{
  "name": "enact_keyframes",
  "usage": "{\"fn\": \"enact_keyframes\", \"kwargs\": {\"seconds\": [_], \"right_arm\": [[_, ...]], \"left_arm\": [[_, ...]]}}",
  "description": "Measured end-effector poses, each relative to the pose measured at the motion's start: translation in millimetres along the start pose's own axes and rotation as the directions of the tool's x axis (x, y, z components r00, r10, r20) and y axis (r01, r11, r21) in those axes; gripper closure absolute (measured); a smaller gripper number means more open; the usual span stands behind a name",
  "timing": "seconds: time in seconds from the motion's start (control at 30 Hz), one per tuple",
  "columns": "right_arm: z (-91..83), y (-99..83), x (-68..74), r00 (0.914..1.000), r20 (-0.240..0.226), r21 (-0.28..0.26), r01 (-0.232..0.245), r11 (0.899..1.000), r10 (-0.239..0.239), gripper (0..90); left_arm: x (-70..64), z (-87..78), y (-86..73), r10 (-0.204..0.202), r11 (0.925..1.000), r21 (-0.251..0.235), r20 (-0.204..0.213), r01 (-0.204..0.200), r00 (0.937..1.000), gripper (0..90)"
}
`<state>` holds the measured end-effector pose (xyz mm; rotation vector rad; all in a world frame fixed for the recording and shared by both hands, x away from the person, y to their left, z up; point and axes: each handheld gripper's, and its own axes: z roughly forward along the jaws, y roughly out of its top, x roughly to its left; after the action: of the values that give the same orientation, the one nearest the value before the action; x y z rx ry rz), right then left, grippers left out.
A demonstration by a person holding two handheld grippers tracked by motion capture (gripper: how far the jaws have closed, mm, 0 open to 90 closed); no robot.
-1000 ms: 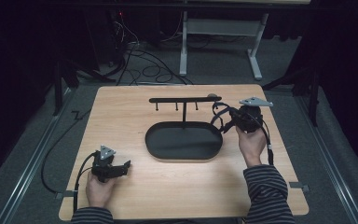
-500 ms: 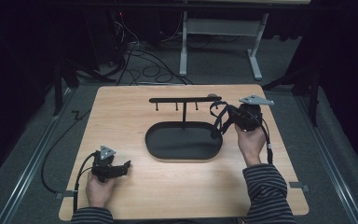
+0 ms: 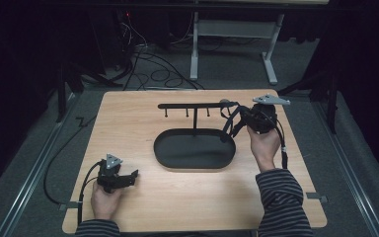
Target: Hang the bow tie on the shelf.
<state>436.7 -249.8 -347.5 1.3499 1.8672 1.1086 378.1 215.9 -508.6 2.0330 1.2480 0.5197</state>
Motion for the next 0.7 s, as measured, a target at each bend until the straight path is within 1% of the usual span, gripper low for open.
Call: {"fn": "enact_keyframes", "kwargs": {"seconds": [0.2,0.3,0.47,0.7], "right_arm": [[4.0,7.2,3.1,1.0000,0.003,-0.003,-0.003,1.000,0.003,89.5],[6.9,10.8,4.7,0.9998,0.019,0.000,0.003,1.000,-0.003,89.4],[14.0,9.3,2.7,0.9990,0.043,0.028,-0.007,1.000,0.006,89.2],[19.3,6.9,1.7,0.9986,0.052,0.055,-0.011,0.998,0.008,88.1]], "left_arm": [[0.0,0.0,0.0,0.000,1.0000,0.000,0.001,0.000,1.0000,17.1],[0.0,0.0,0.0,-0.001,1.0000,0.000,0.001,0.001,1.0000,17.1],[-0.1,0.1,-0.1,0.000,1.0000,-0.002,-0.001,0.000,1.0000,17.1],[0.0,0.0,-0.1,0.002,1.0000,0.000,-0.001,-0.002,1.0000,17.1]]}}
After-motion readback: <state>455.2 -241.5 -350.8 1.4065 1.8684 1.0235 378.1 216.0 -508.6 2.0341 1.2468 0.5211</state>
